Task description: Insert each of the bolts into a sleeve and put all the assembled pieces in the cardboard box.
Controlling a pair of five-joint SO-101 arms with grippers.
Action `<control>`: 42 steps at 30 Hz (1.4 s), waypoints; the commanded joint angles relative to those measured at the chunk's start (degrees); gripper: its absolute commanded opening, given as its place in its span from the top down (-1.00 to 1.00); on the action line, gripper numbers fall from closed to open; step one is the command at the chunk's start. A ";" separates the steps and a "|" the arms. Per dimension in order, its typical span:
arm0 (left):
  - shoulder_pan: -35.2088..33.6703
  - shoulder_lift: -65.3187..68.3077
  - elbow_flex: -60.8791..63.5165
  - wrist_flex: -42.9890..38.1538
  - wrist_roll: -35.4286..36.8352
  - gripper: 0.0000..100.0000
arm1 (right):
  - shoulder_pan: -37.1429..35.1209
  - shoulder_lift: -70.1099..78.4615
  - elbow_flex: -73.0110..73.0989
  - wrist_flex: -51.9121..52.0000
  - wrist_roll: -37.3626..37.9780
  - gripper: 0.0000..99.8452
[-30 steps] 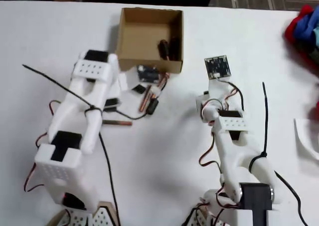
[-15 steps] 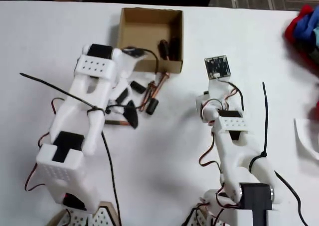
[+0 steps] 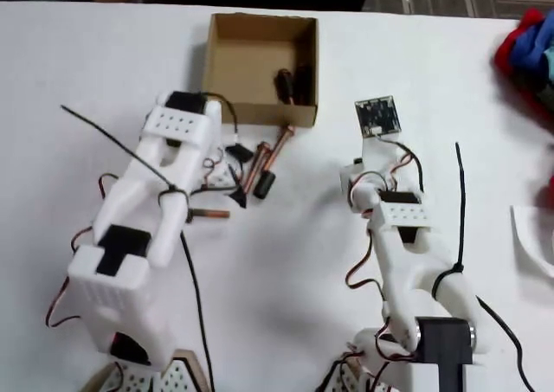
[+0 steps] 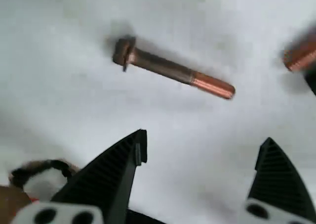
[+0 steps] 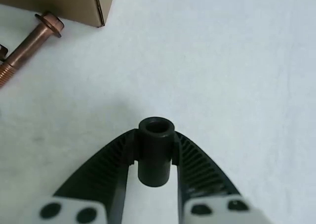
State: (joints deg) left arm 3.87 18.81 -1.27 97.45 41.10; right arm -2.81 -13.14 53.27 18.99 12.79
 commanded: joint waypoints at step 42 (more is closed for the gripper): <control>-4.40 21.01 -11.38 -0.62 -8.70 0.95 | -0.22 -2.42 -0.79 -1.19 0.44 0.96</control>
State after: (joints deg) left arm 0.26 39.65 -10.33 95.52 38.55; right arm -2.81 -13.14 53.27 18.99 12.79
